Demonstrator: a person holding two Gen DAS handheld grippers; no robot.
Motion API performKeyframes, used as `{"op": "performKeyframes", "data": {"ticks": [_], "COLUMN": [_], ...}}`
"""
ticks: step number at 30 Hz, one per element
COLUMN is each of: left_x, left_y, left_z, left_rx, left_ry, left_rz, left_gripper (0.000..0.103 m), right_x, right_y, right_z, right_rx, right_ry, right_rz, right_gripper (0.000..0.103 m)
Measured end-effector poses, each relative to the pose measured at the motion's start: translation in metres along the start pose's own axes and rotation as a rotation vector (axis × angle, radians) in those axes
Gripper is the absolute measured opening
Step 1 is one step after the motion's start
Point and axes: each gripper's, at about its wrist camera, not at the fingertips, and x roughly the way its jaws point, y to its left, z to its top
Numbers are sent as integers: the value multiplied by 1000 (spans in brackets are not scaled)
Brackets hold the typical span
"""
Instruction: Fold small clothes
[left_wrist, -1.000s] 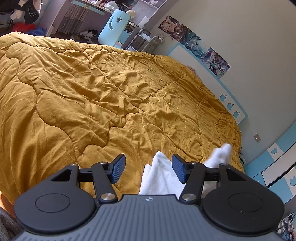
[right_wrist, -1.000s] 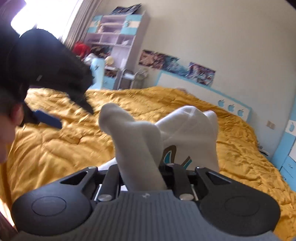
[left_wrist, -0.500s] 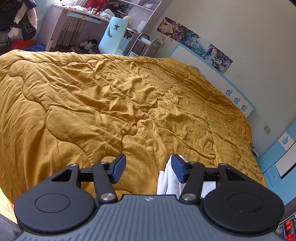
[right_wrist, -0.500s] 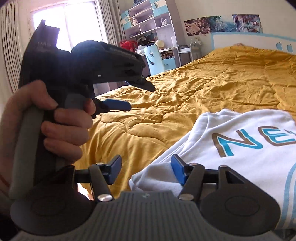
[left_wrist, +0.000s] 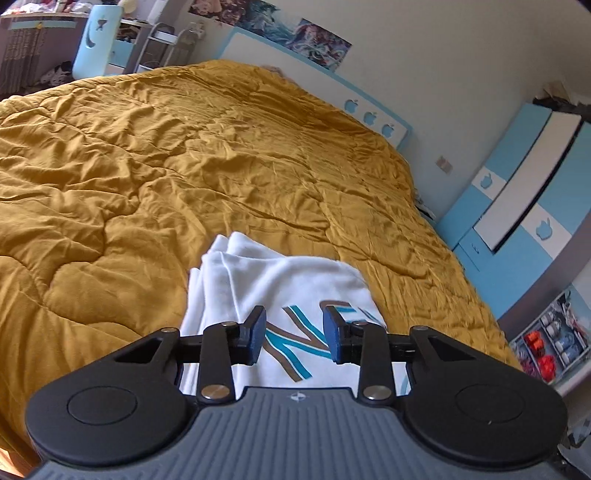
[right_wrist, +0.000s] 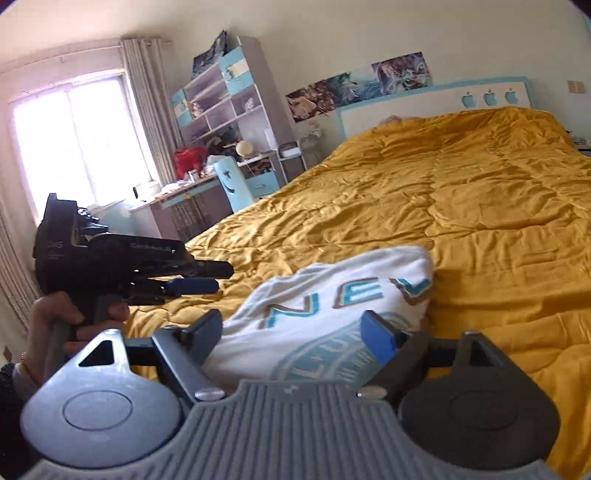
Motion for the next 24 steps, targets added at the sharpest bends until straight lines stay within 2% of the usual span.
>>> {"op": "performKeyframes", "data": {"ticks": [4, 6, 8, 9, 10, 12, 15, 18, 20, 24], "left_x": [25, 33, 41, 42, 44, 43, 44, 43, 39, 37], "left_y": [-13, -12, -11, -10, -7, -1, 4, 8, 12, 19], "left_z": [-18, -25, -29, -30, -30, -28, -28, -26, -25, -23], "left_rx": [49, 64, 72, 70, 56, 9, -9, -21, -22, -63], "left_ry": [59, 67, 109, 113, 123, 138, 159, 182, 180, 188], "left_rz": [47, 71, 143, 159, 163, 160, 149, 131, 149, 133], "left_gripper": [30, 27, 15, 15, 15, 12, 10, 6, 6, 6], "right_x": [10, 16, 21, 23, 22, 24, 26, 20, 17, 19], "right_y": [-4, 0, 4, 7, 9, 14, 15, -1, -14, -22], "right_z": [-23, -36, -47, -50, -56, -63, -76, -75, -71, -59], "right_rx": [-60, -135, -221, -254, -303, -389, -497, -384, -289, -203], "right_ry": [68, 86, 84, 84, 67, 70, 130, 163, 177, 246], "right_rz": [-95, -149, -173, -199, -235, -277, -319, -302, -271, -241], "right_gripper": [81, 78, 59, 41, 31, 20, 14, 10, 10, 11]}}
